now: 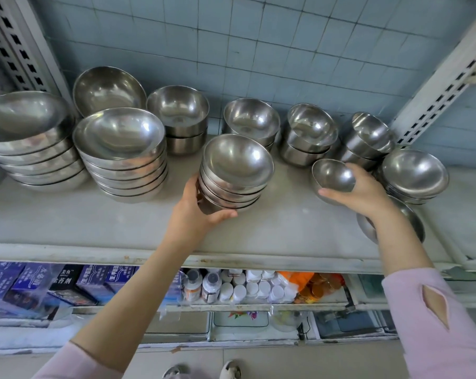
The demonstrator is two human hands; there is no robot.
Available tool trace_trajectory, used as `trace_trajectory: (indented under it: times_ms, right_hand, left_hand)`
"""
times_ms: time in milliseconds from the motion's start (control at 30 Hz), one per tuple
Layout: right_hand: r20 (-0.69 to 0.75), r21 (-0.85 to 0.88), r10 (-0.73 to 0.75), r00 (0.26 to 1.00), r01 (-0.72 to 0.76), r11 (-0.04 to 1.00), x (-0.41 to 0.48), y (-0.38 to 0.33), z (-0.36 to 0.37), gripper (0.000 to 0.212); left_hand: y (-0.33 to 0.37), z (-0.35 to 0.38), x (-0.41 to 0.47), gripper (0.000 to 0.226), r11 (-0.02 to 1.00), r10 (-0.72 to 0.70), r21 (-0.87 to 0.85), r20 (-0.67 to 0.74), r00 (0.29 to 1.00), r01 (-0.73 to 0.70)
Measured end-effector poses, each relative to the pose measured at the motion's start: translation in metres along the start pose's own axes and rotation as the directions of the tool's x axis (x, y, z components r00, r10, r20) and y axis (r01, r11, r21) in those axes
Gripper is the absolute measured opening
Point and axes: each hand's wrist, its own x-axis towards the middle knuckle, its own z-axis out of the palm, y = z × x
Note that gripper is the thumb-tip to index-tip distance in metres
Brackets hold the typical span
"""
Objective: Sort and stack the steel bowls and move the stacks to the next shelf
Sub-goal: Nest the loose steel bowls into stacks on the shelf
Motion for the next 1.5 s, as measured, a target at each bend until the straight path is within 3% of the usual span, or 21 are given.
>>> trace_trajectory:
  times_ms: [267,400,500,633,867,1067,1167,1300,1500]
  right_hand:
    - [-0.096,0.134,0.020,0.995,-0.006,0.991,-0.023,-0.022,-0.006,0.103]
    - [-0.163,0.301,-0.144,0.976,0.188,0.935,-0.048,-0.072,-0.009,0.091]
    - [-0.186,0.392,-0.268,0.945,0.321,0.862,-0.065,-0.117,0.006,0.085]
    - [-0.160,0.339,-0.340,0.927,0.375,0.863,-0.077,-0.144,0.041,0.086]
    - [-0.106,0.308,-0.366,0.925,0.380,0.872,-0.074,-0.149,0.066,0.088]
    - [0.100,0.299,-0.420,0.902,0.376,0.877,-0.069,-0.157,0.060,0.127]
    - [0.112,0.269,-0.383,0.917,0.343,0.900,-0.067,-0.163,0.063,0.124]
    - [0.165,0.260,-0.352,0.921,0.304,0.917,-0.069,-0.176,0.068,0.119]
    - [0.124,0.218,-0.330,0.936,0.299,0.929,-0.070,-0.184,0.066,0.118]
  left_hand:
    - [-0.001,-0.001,-0.001,0.099,1.000,0.005,-0.003,0.006,1.000,-0.005]
    - [-0.004,0.000,-0.001,0.095,1.000,0.008,-0.025,0.009,1.000,-0.008]
    - [-0.003,0.001,-0.002,0.105,0.998,0.026,-0.050,0.005,1.000,-0.026]
    - [0.000,-0.001,-0.007,0.123,0.994,0.044,-0.106,0.028,0.999,-0.041]
    - [-0.010,0.001,-0.002,0.122,0.989,0.071,-0.134,0.060,0.996,-0.062]
    - [-0.013,-0.003,0.002,0.106,0.968,0.083,-0.235,-0.005,0.997,-0.082]
    - [-0.015,-0.010,0.004,0.104,0.969,0.092,-0.227,-0.034,0.995,-0.097]
    - [-0.020,-0.025,0.006,0.124,0.979,0.132,-0.148,-0.053,0.990,-0.138]
    - [-0.017,-0.027,0.004,0.119,0.983,0.142,-0.111,-0.054,0.988,-0.147]
